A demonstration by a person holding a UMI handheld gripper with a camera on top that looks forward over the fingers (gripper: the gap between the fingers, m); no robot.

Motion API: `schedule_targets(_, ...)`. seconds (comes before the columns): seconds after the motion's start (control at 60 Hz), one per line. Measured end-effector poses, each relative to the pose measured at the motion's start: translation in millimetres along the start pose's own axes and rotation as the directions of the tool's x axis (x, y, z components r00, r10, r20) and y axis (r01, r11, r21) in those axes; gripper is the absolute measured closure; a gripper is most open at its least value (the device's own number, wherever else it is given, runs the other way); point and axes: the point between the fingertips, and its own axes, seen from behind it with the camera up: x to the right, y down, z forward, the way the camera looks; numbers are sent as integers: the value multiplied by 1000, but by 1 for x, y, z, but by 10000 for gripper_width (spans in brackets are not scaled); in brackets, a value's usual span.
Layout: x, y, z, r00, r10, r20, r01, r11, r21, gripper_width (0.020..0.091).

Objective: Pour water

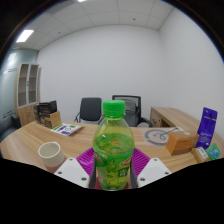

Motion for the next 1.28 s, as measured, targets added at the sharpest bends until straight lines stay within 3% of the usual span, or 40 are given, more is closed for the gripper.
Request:
schedule_targets(0.1, 1, 5, -1, 1000, 17, -13, -18, 999, -39, 545)
schedule_targets(0.183, 1, 21, -11, 997, 66, -26, -69, 990, -121, 365)
schedule_targets(0.217, 3, 23, -19, 996, 79, -45, -84, 987, -136, 326)
schedule_targets(0.45, -27, 33, -125, 976, 114, -184, -159, 955, -251, 311)
schedule_targets(0.683, -103, 7, -207, 964, 168, -205, -224, 929, -295, 305)
schedule_targets(0.817, -127, -15, -228, 973, 117, -200, -174, 939, -296, 300)
schedule_targets(1.05, -149, -63, -240, 972, 102, -211, -151, 962, -229, 303)
schedule_targets(1.283, -162, -77, -239, 974, 87, -209, -134, 965, -226, 295)
